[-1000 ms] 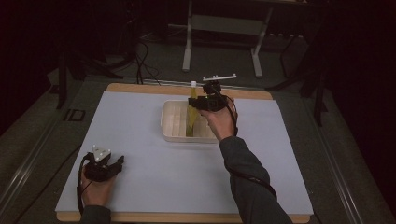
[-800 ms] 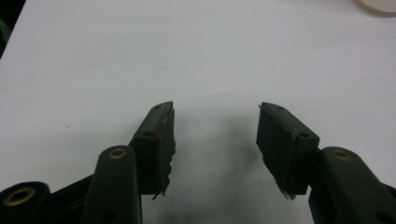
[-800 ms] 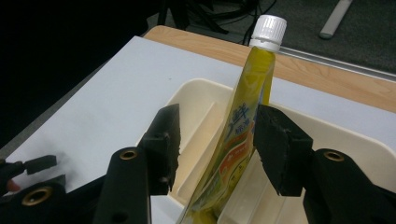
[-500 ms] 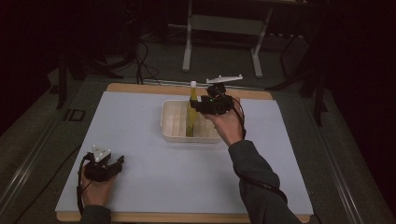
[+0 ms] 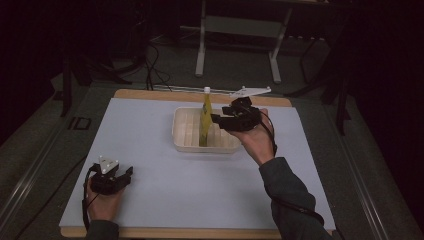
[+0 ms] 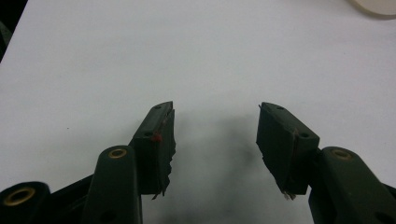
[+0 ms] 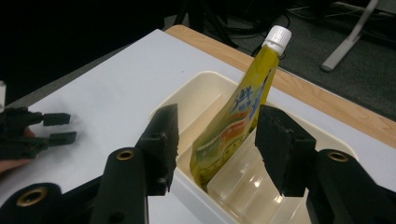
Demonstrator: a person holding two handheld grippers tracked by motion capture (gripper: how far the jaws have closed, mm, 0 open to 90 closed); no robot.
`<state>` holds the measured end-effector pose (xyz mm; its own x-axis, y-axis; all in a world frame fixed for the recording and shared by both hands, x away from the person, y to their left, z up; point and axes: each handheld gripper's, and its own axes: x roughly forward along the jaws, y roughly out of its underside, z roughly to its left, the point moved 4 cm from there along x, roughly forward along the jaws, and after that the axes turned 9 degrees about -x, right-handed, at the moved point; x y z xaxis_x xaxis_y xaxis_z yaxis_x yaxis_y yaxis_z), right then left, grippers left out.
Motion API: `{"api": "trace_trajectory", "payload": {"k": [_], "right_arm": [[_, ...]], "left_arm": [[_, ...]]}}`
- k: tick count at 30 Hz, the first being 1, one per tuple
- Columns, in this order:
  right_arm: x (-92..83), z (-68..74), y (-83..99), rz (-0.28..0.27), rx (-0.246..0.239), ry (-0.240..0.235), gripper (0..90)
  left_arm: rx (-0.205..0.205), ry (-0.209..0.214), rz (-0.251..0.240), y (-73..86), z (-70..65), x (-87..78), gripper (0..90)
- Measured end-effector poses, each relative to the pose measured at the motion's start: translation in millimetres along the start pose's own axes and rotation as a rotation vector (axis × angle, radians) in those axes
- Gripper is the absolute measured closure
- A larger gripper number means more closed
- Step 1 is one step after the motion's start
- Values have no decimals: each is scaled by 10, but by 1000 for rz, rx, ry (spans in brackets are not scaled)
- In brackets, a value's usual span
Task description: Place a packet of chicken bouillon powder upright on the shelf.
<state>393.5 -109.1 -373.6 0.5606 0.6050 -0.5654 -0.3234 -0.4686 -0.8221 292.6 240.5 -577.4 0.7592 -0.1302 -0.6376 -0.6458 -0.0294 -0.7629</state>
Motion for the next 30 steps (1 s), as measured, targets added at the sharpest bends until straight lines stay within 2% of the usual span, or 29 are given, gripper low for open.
{"api": "trace_trajectory", "payload": {"k": [2, 9, 20, 25, 27, 28, 30], "right_arm": [[-28, 6, 30, -1, -13, -2, 488], [-96, -12, 169, 6, -15, -7, 488], [-99, -96, 532, 48, -14, 15, 481], [-92, -190, 823, 78, 5, 48, 475], [-85, -200, 861, 81, 9, 50, 472], [-60, -236, 986, 96, 18, 70, 470], [-39, -258, 1070, 104, 34, 71, 468]], "left_arm": [[-1, 0, 0, 0, -1, 2, 467], [0, -1, -4, 0, -2, -1, 466], [1, 1, -7, -1, -6, -3, 463], [5, 1, -10, -1, -7, -7, 459], [3, 0, -11, -1, -10, -8, 459], [2, 1, -12, -1, -11, -8, 459], [2, 1, -12, -1, -13, -8, 459]]}}
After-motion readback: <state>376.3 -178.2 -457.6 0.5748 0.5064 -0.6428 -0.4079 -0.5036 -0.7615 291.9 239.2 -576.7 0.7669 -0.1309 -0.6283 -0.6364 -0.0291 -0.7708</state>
